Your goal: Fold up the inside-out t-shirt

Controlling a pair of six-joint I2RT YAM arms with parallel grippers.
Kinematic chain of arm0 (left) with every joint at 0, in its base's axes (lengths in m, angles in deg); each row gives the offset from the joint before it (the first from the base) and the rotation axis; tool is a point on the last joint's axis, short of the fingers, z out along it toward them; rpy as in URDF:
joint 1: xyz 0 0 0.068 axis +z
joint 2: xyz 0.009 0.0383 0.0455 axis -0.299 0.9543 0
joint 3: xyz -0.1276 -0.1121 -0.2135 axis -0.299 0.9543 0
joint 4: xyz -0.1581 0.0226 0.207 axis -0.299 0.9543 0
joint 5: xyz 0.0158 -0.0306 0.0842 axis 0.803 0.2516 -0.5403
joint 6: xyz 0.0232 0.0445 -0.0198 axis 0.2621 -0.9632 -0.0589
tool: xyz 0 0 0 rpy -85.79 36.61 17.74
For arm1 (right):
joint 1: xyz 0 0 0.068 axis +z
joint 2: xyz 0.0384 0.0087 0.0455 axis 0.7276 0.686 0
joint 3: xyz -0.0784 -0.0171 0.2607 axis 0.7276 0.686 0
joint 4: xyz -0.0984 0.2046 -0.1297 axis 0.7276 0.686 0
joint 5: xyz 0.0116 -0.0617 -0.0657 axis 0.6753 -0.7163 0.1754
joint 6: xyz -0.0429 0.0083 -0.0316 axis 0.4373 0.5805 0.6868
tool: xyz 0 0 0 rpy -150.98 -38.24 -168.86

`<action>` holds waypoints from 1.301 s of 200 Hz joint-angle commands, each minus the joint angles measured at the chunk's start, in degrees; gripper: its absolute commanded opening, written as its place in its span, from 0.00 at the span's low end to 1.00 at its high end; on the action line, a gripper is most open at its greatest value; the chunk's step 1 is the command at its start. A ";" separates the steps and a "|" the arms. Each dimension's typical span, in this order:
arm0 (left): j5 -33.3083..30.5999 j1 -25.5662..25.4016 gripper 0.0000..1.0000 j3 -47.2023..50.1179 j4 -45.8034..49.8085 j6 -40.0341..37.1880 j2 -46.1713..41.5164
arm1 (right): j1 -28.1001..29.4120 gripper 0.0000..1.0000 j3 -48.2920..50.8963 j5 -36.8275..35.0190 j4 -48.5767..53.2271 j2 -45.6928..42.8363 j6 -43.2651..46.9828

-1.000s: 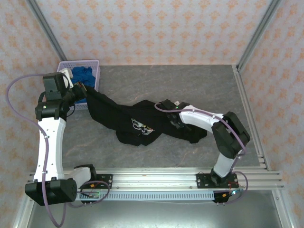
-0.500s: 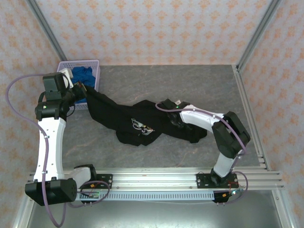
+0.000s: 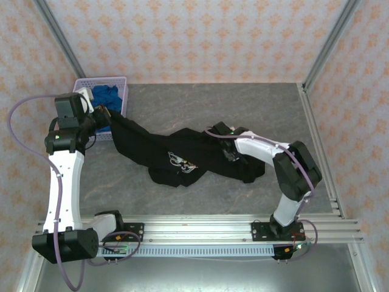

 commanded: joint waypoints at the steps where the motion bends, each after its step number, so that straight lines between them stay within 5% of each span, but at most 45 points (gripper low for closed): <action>1: 0.45 0.68 0.00 0.34 -1.59 0.27 -1.41 | -0.71 0.33 0.15 3.79 -0.86 -2.34 -0.14; 74: 0.56 0.72 0.00 0.32 -1.66 0.22 -1.41 | -1.22 0.39 -2.31 -1.83 0.88 1.94 1.40; 161: 0.25 0.72 0.00 0.24 -1.57 0.03 -1.59 | -3.84 0.26 -4.01 1.62 0.33 4.87 1.14; 212: 0.08 0.74 0.00 0.34 -1.52 -0.06 -1.59 | -6.10 0.10 -2.74 6.46 -1.96 3.75 0.48; 238: -0.19 0.69 0.00 0.30 -1.58 -0.03 -1.51 | -7.34 0.00 -1.10 8.14 -4.21 -1.09 -0.49; 260: -0.08 0.71 0.00 0.43 -1.81 0.59 -1.59 | -11.94 0.00 2.68 17.87 -9.20 -11.58 -3.93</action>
